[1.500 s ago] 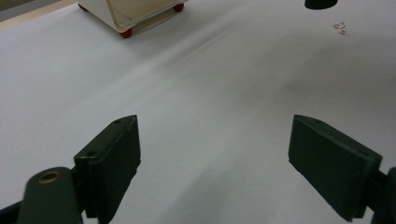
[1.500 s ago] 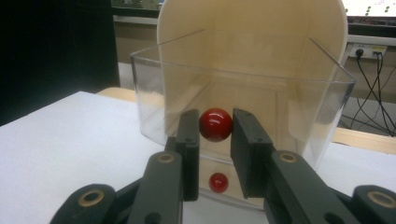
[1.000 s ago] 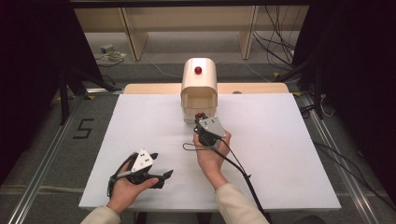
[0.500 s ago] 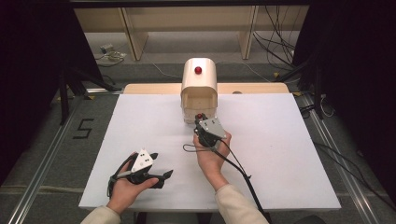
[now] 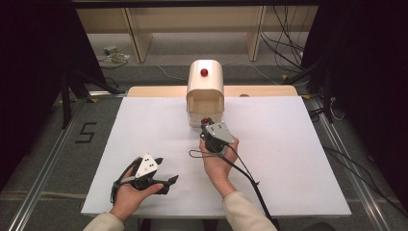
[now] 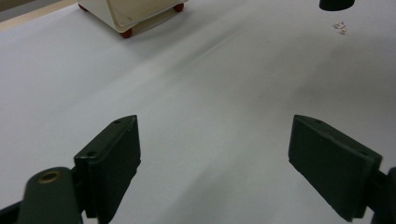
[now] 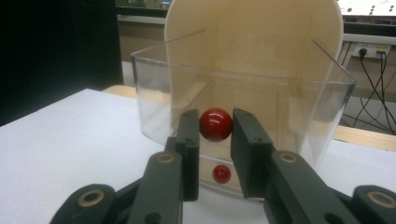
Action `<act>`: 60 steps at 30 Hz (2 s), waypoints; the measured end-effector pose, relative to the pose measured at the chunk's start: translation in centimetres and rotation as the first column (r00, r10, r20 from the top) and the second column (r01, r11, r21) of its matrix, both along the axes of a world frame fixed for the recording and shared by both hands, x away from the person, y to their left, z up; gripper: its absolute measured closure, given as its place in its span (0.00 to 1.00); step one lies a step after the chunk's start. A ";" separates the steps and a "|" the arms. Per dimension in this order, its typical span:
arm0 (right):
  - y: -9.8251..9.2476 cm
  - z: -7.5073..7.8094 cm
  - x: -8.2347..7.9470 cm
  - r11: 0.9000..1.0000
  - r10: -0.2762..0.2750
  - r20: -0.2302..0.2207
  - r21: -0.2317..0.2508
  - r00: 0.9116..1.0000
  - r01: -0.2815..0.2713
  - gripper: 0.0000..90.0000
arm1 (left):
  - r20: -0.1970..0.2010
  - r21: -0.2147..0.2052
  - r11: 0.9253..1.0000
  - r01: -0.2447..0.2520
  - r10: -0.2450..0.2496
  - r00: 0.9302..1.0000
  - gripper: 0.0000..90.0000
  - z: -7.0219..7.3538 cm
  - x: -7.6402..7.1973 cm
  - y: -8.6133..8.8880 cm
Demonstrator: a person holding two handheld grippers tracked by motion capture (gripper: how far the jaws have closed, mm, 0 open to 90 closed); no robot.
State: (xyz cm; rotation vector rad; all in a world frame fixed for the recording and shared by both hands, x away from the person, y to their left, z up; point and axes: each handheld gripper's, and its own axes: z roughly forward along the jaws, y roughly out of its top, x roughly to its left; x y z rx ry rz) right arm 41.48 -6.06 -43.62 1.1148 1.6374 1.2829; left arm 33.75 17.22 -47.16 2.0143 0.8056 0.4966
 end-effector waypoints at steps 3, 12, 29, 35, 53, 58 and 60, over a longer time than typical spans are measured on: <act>0.0 0.0 0.0 1.000 0.000 0.000 -0.001 1.000 0.000 0.82 | 0.000 0.000 1.000 0.000 0.000 1.000 0.18 0.0 0.0 0.0; -0.1 0.1 -0.1 1.000 -0.001 -0.003 -0.014 1.000 0.001 0.82 | 0.001 0.002 1.000 0.002 -0.002 1.000 0.18 0.0 0.0 0.0; -0.4 0.2 -0.2 0.999 0.025 -0.010 -0.045 1.000 -0.025 0.79 | -0.001 0.003 1.000 0.001 -0.001 1.000 0.18 0.0 0.0 0.0; -1.2 0.4 -0.2 0.997 0.052 -0.031 -0.062 0.998 -0.053 0.70 | 0.001 0.005 1.000 0.002 -0.002 1.000 0.18 0.0 0.0 0.0; -4.6 1.0 -0.7 0.975 0.195 -0.147 -0.080 0.970 -0.208 0.51 | -0.002 0.004 1.000 -0.001 0.001 1.000 0.18 0.0 0.0 0.0; -5.9 0.8 -0.8 0.968 0.219 -0.198 -0.077 0.956 -0.238 0.50 | 0.000 0.005 1.000 -0.004 0.004 1.000 0.18 0.0 0.0 0.0; -6.5 0.8 -0.8 0.964 0.227 -0.218 -0.091 0.949 -0.251 0.50 | -0.001 0.005 1.000 -0.002 0.002 1.000 0.18 0.0 0.0 0.0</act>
